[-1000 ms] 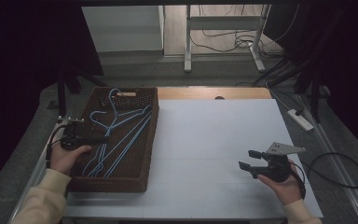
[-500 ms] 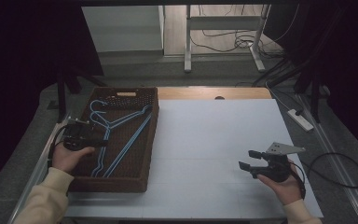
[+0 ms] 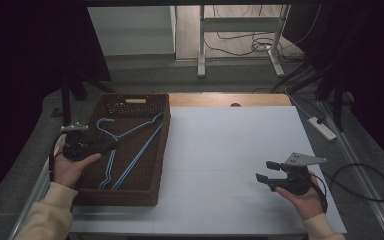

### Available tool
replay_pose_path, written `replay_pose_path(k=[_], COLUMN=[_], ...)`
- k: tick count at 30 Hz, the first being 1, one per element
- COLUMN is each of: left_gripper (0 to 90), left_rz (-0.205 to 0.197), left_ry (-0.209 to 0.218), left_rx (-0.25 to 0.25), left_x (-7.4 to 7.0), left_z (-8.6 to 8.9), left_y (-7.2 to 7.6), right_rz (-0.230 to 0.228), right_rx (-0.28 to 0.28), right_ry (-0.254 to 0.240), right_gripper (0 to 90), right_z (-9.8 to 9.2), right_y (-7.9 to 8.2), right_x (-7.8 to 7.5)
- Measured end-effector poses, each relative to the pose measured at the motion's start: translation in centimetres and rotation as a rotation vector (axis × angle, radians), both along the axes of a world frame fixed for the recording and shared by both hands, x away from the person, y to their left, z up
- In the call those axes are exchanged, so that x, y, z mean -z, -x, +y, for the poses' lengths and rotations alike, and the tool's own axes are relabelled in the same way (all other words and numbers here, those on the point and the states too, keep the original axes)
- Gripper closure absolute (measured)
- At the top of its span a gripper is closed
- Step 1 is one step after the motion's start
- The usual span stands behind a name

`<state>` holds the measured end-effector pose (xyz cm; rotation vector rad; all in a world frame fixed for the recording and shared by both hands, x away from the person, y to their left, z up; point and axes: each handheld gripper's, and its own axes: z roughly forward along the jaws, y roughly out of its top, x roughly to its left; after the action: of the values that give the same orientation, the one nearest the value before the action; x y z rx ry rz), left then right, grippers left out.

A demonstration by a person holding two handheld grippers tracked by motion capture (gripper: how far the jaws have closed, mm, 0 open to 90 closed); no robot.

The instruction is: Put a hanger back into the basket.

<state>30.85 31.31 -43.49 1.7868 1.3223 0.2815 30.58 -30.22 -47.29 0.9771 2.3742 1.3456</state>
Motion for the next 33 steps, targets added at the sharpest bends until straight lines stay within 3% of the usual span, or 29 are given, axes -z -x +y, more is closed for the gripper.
replay_pose_path(k=[4, 8, 13, 23, 33], left_gripper=[35.2, 34.6, 34.0, 33.7, 33.5], left_rz=[-0.103, -0.154, -0.176, -0.195, -0.204], left_ry=[-0.015, -0.028, -0.037, -0.004, -0.022], left_rx=[0.021, 0.069, 0.123, 0.202, 0.231], left_x=[-1.5, -2.9, -3.5, -3.2, -1.4], left_z=[-0.4, -1.2, -3.1, -6.4, -8.5], left_y=[1.6, 2.9, 4.4, 6.9, 8.4], right_rz=[0.001, 0.002, -0.001, 0.0, 0.001], right_rx=[0.004, 0.007, 0.008, 0.012, 0.018], right_ry=[-0.005, -0.003, -0.004, -0.008, -0.005], right_gripper=[33.7, 33.6, 33.6, 33.4, 33.2], right_z=[-0.1, -0.1, -0.2, -0.3, -0.4], right_y=[0.0, -0.1, 0.0, 0.0, -0.1], right_x=[0.0, 0.0, -0.1, -0.1, 0.0])
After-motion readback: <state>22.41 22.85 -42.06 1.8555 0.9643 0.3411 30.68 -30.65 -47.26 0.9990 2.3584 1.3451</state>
